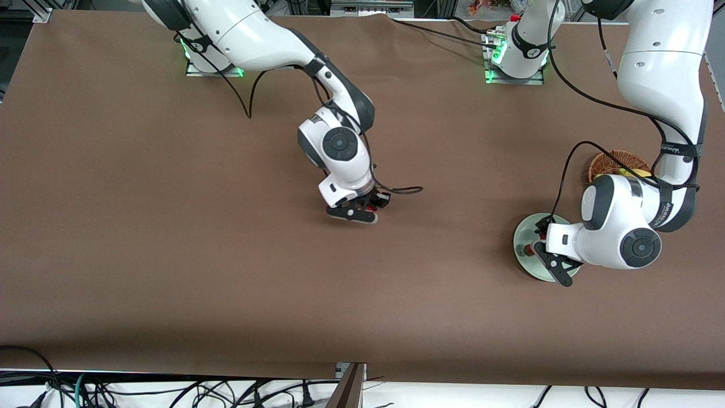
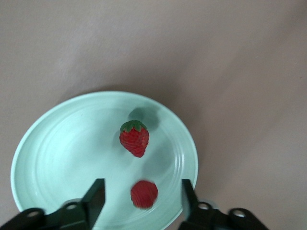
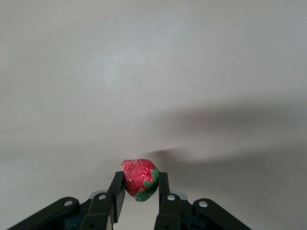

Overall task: Collect all strawberries into plate
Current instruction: 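Drop the strawberry on the plate while the right gripper carries the last midway, then release the last strawberry mid-table with the right gripper while the left returns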

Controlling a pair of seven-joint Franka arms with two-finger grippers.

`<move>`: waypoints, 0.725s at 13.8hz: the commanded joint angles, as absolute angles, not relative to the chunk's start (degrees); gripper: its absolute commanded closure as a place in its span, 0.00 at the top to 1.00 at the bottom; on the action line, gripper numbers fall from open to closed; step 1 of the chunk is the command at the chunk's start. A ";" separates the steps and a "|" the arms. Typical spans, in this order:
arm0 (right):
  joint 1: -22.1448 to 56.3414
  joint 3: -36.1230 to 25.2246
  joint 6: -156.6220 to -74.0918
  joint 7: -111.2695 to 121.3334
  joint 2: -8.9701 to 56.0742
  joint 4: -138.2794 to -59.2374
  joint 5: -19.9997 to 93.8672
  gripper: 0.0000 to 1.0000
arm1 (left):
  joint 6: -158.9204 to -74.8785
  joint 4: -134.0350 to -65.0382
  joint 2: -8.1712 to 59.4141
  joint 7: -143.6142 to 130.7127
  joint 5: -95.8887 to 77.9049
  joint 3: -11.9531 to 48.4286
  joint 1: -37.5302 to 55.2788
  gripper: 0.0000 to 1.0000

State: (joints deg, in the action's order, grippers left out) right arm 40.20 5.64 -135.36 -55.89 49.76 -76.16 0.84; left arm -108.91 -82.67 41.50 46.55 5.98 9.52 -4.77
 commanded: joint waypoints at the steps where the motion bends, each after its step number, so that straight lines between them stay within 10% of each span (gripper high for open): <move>1: 41.75 5.36 -139.56 -57.83 52.11 -75.06 1.58 0.29 | -108.55 -83.14 40.08 48.16 6.42 9.93 -4.57 1.00; 4: 41.75 5.36 -139.83 -57.83 52.29 -75.23 1.58 0.69 | -108.11 -82.97 39.38 45.19 6.06 11.51 -4.22 1.00; 5: 41.75 5.36 -139.83 -57.57 52.29 -75.23 1.50 0.99 | -107.93 -82.97 39.38 43.00 6.06 12.30 -4.22 1.00; 10: 39.48 4.84 -136.60 -53.29 49.40 -74.97 0.97 1.00 | -107.93 -83.32 39.55 26.05 6.06 18.36 -3.26 1.00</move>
